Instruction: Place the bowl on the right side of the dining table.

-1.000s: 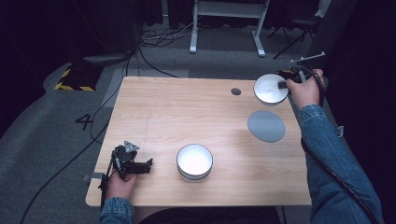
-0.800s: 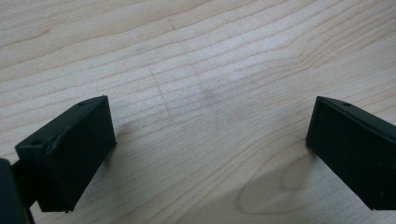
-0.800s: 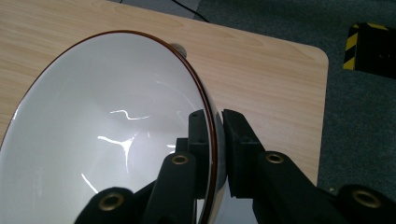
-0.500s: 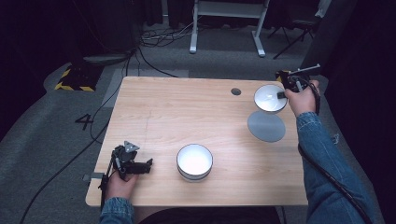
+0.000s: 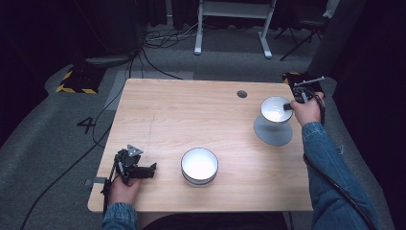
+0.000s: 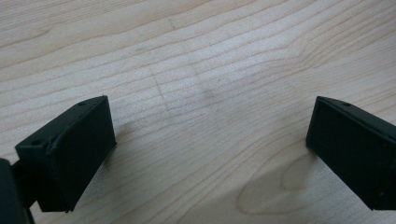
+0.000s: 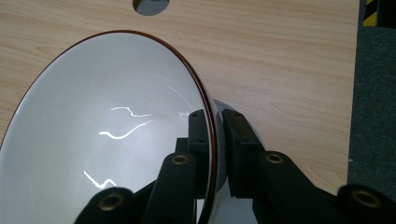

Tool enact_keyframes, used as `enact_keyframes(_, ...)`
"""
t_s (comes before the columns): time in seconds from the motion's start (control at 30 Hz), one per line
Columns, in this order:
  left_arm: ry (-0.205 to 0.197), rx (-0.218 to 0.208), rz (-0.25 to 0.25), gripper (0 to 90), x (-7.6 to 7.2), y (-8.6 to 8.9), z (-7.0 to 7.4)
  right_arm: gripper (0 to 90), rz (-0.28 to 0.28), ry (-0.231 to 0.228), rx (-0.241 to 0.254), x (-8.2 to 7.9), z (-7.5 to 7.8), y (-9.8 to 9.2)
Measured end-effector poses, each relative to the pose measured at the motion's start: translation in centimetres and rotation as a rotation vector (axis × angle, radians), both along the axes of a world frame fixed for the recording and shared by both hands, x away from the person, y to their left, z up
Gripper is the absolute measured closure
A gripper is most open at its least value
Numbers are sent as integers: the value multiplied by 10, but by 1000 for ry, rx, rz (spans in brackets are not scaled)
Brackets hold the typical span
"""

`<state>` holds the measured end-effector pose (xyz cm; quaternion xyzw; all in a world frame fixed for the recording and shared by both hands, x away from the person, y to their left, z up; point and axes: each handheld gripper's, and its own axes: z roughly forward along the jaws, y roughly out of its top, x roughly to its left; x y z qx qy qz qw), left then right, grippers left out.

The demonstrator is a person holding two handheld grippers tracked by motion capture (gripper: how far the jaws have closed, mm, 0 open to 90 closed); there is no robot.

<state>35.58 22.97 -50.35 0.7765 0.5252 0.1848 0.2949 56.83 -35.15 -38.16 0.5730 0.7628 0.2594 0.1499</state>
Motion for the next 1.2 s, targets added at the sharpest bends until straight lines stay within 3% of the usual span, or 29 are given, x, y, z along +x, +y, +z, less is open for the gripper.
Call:
enact_keyframes(0.67,-3,-2,-2,14,0,0,0,820,-23,55,41,-2,-43,-8)
enact_keyframes(1.2,-3,-2,-2,14,0,0,0,821,-44,60,81,-2,-58,-21)
